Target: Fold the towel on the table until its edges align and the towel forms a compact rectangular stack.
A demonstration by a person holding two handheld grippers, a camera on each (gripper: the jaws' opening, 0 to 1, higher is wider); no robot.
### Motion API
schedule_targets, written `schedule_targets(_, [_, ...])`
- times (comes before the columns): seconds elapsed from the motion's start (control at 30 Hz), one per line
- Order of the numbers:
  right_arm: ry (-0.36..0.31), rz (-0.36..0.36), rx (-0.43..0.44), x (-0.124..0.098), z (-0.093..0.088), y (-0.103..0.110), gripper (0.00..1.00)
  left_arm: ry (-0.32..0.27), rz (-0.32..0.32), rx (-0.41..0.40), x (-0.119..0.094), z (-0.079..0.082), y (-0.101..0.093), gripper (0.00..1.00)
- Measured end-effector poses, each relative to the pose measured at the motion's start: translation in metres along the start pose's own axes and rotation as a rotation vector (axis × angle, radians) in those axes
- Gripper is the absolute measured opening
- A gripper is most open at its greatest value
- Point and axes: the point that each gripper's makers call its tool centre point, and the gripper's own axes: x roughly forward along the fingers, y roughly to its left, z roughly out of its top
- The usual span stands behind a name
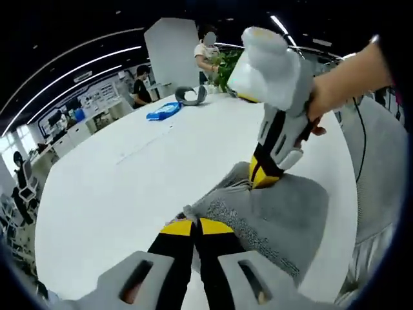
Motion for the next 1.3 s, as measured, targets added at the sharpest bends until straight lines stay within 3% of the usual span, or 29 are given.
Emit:
schedule_targets(0.27, [-0.053, -0.006, -0.013, -0.004, 0.001, 0.0, 0.01, 0.062, -0.011, -0.022, 0.021, -0.014, -0.001, 0.02])
schedule_targets(0.43, [-0.172, -0.041, 0.112, -0.014, 0.011, -0.011, 0.04, 0.072, -0.009, -0.043, 0.027, -0.017, 0.002, 0.02])
schedule_targets(0.63, [-0.246, -0.069, 0.165, -0.031, 0.006, -0.025, 0.11, 0.08, -0.001, -0.057, 0.033, -0.02, 0.003, 0.03])
schedule_targets(0.73, [-0.306, -0.086, 0.181, -0.042, 0.01, -0.027, 0.1, 0.074, 0.006, -0.056, 0.032, -0.018, 0.005, 0.03])
schedule_targets(0.9, [-0.385, -0.091, 0.188, -0.062, 0.013, -0.013, 0.12, 0.014, 0.041, -0.109, 0.016, -0.009, 0.014, 0.12])
schedule_targets(1.13, [-0.394, -0.02, 0.206, -0.069, 0.003, 0.044, 0.11, -0.11, 0.115, -0.199, -0.026, -0.002, 0.035, 0.17])
schedule_targets(1.23, [-0.371, 0.003, 0.255, -0.059, -0.009, 0.066, 0.09, -0.152, 0.072, -0.247, -0.046, -0.002, 0.029, 0.16])
schedule_targets(1.3, [-0.34, 0.0, 0.267, -0.05, -0.019, 0.072, 0.06, -0.146, -0.009, -0.272, -0.054, -0.007, 0.011, 0.15])
